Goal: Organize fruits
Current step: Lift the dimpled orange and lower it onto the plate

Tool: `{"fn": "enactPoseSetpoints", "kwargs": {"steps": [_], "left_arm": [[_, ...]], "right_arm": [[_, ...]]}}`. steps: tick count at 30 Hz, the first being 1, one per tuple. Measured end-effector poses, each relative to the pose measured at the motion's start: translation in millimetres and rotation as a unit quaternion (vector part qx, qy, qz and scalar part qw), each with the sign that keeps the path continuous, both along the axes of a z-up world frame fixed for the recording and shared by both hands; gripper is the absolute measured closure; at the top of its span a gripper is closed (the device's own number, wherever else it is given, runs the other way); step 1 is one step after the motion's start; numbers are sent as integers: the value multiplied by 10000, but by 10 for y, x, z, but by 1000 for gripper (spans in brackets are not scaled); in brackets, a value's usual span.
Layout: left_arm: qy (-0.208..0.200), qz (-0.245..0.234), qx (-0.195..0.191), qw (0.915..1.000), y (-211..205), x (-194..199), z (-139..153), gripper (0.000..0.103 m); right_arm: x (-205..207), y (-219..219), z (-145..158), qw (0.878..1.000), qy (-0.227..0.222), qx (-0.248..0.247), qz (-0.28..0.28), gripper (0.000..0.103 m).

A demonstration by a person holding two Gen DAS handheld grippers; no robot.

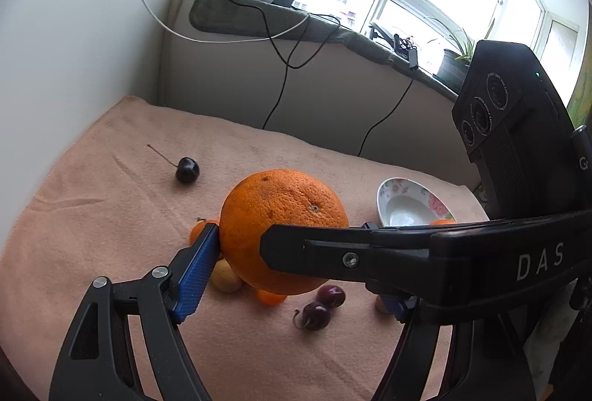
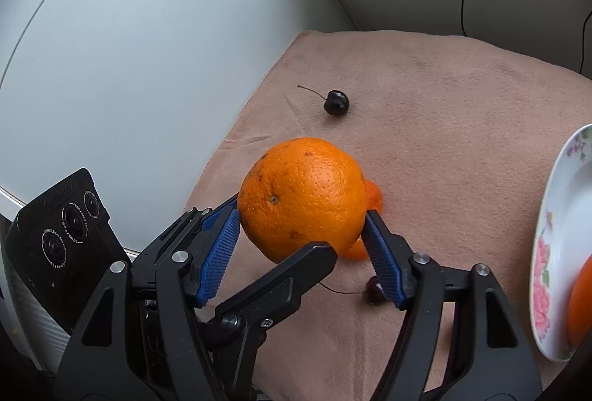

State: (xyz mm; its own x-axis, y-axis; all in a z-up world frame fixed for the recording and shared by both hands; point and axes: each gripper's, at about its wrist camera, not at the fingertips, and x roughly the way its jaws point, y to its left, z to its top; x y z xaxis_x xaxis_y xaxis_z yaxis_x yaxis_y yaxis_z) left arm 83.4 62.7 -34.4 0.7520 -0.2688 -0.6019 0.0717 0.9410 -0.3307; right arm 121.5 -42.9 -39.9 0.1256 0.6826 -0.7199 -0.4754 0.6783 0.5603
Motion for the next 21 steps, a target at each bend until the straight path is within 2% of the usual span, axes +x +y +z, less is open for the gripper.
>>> {"fn": "enactPoseSetpoints", "kwargs": {"steps": [8, 21], "left_arm": [[-10, -368, 5, 9993, -407, 214, 47, 27], [162, -761, -143, 9969, -1031, 644, -30, 27]], "right_arm": [[105, -507, 86, 9994, -46, 2, -343, 32], [411, -1206, 33, 9964, 21, -65, -849, 32]]}}
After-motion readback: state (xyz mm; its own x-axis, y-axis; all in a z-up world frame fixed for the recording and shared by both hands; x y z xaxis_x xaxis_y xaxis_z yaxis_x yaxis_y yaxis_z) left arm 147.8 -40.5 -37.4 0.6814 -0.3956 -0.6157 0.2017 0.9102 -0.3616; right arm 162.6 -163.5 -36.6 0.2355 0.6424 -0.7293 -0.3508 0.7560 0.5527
